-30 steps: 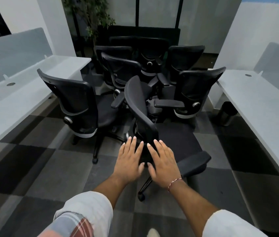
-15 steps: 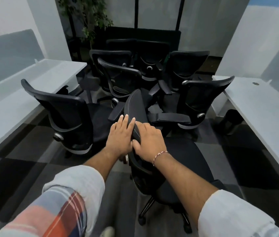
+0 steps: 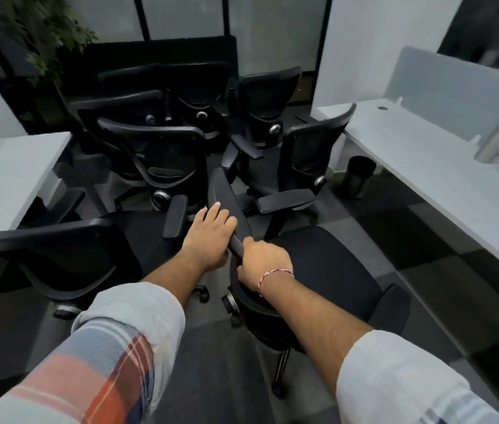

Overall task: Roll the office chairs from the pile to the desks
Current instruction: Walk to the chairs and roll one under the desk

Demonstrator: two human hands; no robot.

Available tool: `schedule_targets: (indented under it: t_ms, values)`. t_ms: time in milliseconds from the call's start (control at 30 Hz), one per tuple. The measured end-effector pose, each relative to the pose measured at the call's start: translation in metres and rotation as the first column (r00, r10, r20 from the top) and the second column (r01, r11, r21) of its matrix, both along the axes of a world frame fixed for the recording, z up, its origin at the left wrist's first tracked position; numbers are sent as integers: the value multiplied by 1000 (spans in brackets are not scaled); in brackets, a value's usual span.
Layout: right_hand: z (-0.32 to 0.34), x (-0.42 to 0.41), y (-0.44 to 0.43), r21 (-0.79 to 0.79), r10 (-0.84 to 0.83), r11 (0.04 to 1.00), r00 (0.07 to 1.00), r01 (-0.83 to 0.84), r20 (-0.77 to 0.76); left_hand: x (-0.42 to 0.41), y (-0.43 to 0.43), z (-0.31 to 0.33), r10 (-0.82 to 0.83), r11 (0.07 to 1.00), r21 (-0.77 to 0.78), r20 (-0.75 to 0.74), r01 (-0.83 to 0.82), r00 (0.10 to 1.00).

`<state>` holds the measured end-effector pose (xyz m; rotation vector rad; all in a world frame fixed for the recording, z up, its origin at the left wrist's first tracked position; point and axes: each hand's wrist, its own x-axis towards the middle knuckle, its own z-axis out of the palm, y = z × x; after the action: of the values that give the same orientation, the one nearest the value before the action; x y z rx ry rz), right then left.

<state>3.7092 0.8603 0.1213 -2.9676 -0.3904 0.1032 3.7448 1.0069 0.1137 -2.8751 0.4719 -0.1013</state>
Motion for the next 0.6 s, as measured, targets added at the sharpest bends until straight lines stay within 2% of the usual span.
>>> schedule_targets:
  t_ms: [100, 200, 333, 400, 500, 600]
  values:
    - [2, -6, -1, 11, -23, 1000, 1000, 23, -5, -1, 1, -7, -70, 994, -82, 31, 72, 997]
    - [2, -14, -9, 12, -36, 999, 999, 36, -25, -5, 1, -17, -145, 974, -157, 131, 164, 981]
    - [3, -29, -32, -18, -29, 999, 999, 28, -44, -20, -13, -19, -251, 941, -172, 227, 293, 941]
    - [4, -37, -45, -37, -28, 999, 998, 26, -47, -26, -23, -15, -285, 938, -139, 207, 317, 936]
    - [2, -57, -70, -98, -82, 992, 997, 81, -13, -44, -47, -2, -307, 946, -76, 88, 314, 948]
    - [-3, -80, -100, -152, -124, 980, 990, 132, 60, -64, -74, 6, -341, 936, -88, 21, 342, 940]
